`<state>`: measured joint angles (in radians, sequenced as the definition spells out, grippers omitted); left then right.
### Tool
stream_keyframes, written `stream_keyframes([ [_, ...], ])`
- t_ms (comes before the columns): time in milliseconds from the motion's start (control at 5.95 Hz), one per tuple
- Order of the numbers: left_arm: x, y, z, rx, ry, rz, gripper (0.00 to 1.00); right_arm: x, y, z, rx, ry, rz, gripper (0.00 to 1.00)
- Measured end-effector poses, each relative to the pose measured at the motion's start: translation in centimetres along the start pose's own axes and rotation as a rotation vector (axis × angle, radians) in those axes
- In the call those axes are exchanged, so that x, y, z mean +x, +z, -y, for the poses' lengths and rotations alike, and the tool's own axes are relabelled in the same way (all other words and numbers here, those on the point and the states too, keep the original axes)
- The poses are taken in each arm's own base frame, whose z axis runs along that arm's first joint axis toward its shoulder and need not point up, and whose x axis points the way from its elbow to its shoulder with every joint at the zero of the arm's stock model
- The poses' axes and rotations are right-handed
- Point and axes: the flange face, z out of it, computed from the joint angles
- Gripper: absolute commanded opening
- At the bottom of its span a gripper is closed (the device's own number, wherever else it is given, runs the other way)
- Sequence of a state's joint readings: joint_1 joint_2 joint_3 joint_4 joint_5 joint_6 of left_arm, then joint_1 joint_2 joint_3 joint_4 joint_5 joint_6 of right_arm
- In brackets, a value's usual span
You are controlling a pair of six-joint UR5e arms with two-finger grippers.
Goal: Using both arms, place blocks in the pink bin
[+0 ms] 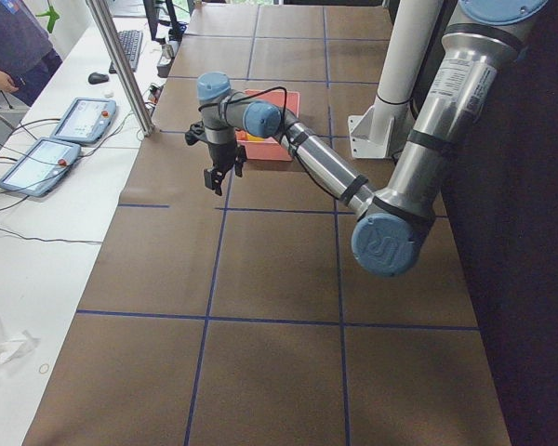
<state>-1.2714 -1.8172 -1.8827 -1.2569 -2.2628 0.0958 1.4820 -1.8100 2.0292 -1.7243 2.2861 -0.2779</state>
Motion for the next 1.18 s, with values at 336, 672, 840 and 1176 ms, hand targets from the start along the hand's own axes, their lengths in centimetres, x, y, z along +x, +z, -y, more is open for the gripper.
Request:
stream_keyframes([
  [336, -11.6, 0.9, -12.4, -0.021, -0.179, -0.045, 1.0, 3.4, 0.2, -5.3, 0.028, 0.119, 0.067, 1.0],
  [672, -14.8, 3.2, -19.9, -0.067, -0.266, -0.066, 1.0, 3.8, 0.1, -6.0, 0.034, 0.143, 0.074, 1.0],
  [840, -15.2, 3.9, -21.3, -0.082, -0.293, -0.072, 1.0, 3.8, 0.1, -6.0, 0.034, 0.146, 0.074, 1.0],
  [1176, -15.9, 4.4, -21.7, -0.109, -0.31, -0.046, 1.0, 3.9, 0.2, -6.0, 0.032, 0.15, 0.07, 1.0],
])
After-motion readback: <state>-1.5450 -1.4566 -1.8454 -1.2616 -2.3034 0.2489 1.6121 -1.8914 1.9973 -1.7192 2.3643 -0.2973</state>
